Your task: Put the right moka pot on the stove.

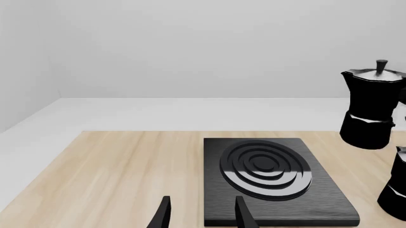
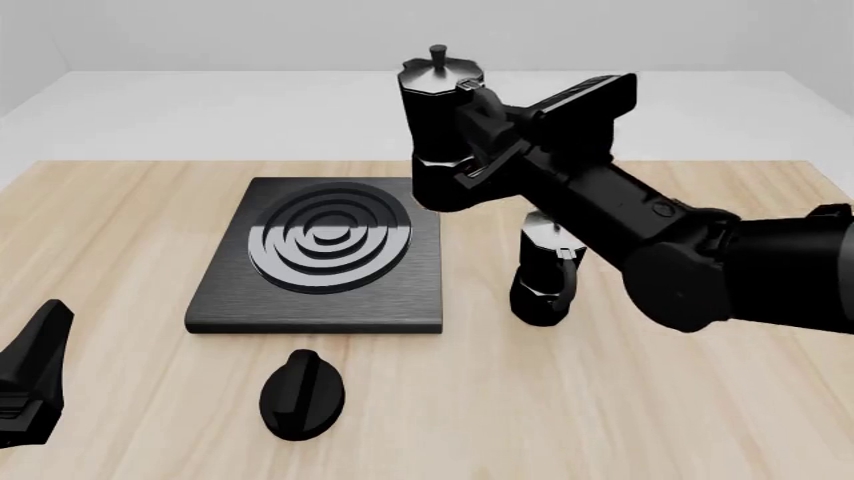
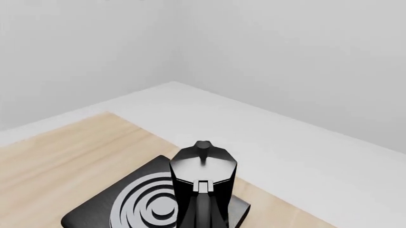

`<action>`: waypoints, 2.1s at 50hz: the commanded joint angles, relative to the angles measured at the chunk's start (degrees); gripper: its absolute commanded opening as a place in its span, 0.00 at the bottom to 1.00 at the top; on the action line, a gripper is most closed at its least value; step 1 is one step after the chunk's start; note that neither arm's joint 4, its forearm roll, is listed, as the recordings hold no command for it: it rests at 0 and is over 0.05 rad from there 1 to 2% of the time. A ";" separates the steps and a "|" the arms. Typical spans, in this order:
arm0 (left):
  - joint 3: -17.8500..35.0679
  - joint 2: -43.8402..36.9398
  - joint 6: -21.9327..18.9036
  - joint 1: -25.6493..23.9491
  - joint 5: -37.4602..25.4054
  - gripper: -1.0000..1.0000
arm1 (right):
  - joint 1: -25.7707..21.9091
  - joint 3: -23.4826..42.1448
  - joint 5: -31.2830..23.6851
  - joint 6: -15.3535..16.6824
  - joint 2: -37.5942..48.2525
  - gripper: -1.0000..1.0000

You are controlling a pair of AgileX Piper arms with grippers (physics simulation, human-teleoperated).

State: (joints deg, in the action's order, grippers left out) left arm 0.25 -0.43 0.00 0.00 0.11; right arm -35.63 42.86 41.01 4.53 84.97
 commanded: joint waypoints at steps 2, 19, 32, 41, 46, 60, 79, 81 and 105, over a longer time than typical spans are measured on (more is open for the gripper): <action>0.00 0.00 0.00 0.00 0.00 1.00 | -1.49 5.16 4.74 -1.39 6.48 0.00; 0.00 0.00 0.00 0.00 0.00 1.00 | -3.56 9.77 8.26 -2.50 13.19 0.00; 0.00 0.00 0.00 0.00 0.00 1.00 | -4.26 15.08 9.04 -2.54 20.46 0.00; 0.00 0.00 0.00 0.00 0.00 1.00 | -5.48 19.14 8.12 -2.34 24.12 0.00; 0.00 0.00 0.00 0.00 0.00 1.00 | -6.10 21.29 7.97 -2.72 26.23 0.00; 0.00 0.00 0.00 0.00 0.00 1.00 | -6.97 26.97 6.99 -2.35 31.70 0.00; 0.00 0.00 0.00 0.00 0.00 1.00 | -7.47 34.04 5.45 -3.42 38.81 0.00; 0.00 0.00 0.00 0.00 0.00 1.00 | -7.49 34.32 5.52 -3.42 39.50 0.00; 0.00 0.00 0.00 0.00 0.00 1.00 | -6.86 31.41 7.37 -5.54 41.20 0.00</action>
State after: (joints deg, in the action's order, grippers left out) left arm 0.25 -0.43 0.00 0.00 0.11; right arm -42.82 75.43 47.35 -0.06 126.18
